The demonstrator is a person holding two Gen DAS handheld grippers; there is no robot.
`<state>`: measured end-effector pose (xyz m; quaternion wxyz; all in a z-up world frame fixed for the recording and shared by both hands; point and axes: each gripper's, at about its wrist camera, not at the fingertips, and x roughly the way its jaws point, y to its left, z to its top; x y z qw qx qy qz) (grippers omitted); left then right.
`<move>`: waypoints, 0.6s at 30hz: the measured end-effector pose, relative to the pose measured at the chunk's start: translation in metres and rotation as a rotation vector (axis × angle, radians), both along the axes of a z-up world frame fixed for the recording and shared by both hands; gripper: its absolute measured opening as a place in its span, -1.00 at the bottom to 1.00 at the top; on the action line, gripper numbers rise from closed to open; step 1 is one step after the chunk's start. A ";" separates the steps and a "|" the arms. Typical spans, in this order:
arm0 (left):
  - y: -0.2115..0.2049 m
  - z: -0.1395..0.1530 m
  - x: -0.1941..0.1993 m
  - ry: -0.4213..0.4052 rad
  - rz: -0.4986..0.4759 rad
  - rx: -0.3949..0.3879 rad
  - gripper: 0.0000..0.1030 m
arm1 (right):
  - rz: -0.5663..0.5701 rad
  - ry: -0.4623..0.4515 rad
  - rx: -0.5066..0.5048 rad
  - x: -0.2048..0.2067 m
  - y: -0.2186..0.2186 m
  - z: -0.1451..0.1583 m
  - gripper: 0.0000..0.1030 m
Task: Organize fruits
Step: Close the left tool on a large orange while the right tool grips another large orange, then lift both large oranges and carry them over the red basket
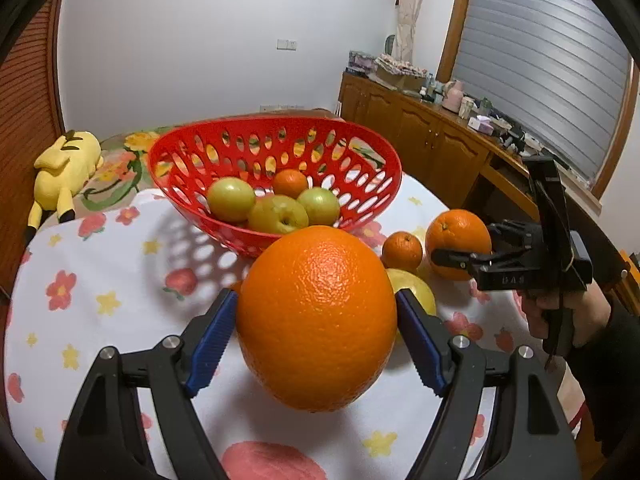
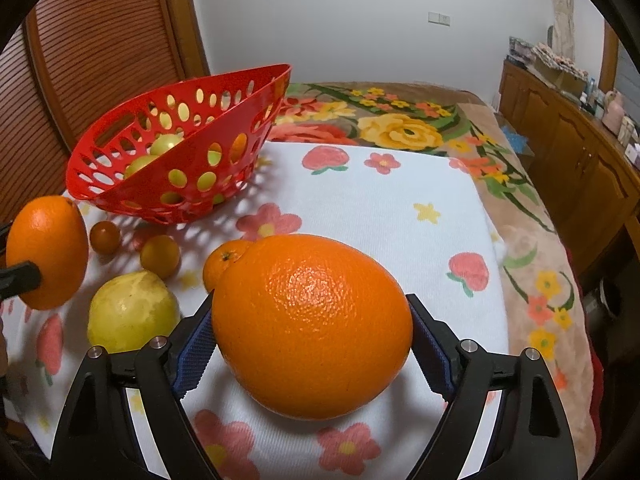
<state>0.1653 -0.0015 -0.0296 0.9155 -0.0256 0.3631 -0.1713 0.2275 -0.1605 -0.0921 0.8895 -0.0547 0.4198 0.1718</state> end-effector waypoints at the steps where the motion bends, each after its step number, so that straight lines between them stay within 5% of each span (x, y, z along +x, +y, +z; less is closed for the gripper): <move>1: 0.002 0.003 -0.001 -0.006 0.002 -0.001 0.53 | 0.003 -0.003 0.000 -0.002 0.000 0.001 0.71; 18: 0.026 0.045 -0.014 -0.093 0.038 -0.019 0.53 | 0.123 -0.118 0.041 -0.034 0.041 0.067 0.71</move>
